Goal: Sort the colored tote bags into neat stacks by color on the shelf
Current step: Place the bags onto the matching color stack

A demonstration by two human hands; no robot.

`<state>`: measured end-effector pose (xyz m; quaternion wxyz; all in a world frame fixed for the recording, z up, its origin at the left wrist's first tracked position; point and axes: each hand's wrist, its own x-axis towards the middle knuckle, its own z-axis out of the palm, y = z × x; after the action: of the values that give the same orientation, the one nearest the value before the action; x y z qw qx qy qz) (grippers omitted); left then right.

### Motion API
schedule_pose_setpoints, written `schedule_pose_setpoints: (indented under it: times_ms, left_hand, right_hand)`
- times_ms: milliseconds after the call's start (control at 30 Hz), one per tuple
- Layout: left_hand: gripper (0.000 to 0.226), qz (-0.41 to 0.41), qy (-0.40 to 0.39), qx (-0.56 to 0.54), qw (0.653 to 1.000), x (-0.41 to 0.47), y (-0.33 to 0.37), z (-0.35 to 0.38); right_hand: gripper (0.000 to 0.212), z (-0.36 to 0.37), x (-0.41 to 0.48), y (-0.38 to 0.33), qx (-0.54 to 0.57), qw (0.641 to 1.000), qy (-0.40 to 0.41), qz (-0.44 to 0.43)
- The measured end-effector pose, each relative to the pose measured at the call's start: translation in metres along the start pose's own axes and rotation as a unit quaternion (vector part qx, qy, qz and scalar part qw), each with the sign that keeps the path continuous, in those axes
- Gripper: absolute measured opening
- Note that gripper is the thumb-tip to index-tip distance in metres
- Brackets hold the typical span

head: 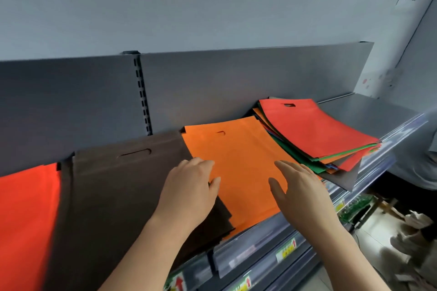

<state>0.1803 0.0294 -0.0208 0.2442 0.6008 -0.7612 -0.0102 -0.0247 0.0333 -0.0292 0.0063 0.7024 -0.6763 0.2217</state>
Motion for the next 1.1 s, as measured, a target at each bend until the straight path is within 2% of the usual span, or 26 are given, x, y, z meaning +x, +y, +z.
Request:
schedule_pose_setpoints:
  times_ms: [200, 400, 500, 633, 800, 900, 1100]
  left_hand:
    - [0.042, 0.000, -0.014, 0.008, 1.000, 0.046, 0.036, 0.033]
    - [0.034, -0.054, -0.005, 0.043, 0.998, 0.086, 0.076, 0.077]
    - [0.033, -0.087, -0.001, 0.041, 0.995, 0.111, 0.102, 0.103]
    - [0.032, -0.120, -0.007, 0.025, 0.992, 0.148, 0.137, 0.137]
    - [0.033, -0.163, -0.050, -0.012, 0.985, 0.180, 0.171, 0.170]
    - [0.043, -0.190, -0.048, -0.056, 0.979, 0.194, 0.187, 0.179]
    - [0.072, -0.252, 0.034, -0.069, 0.965, 0.205, 0.195, 0.178]
  right_hand:
    - [0.040, 0.002, 0.044, 0.057, 0.012, 1.000, 0.006, -0.003]
    - [0.041, 0.003, 0.103, 0.135, 0.004, 1.000, -0.008, -0.028]
    - [0.042, 0.001, 0.136, 0.181, -0.023, 0.999, -0.037, -0.033]
    - [0.032, -0.002, 0.173, 0.243, -0.076, 0.995, -0.062, -0.020]
    - [0.030, 0.006, 0.192, 0.291, -0.120, 0.989, -0.091, -0.017]
    - [0.029, 0.008, 0.191, 0.299, -0.081, 0.993, -0.071, -0.041]
    - [0.020, 0.006, 0.186, 0.300, 0.037, 0.989, -0.080, -0.115]
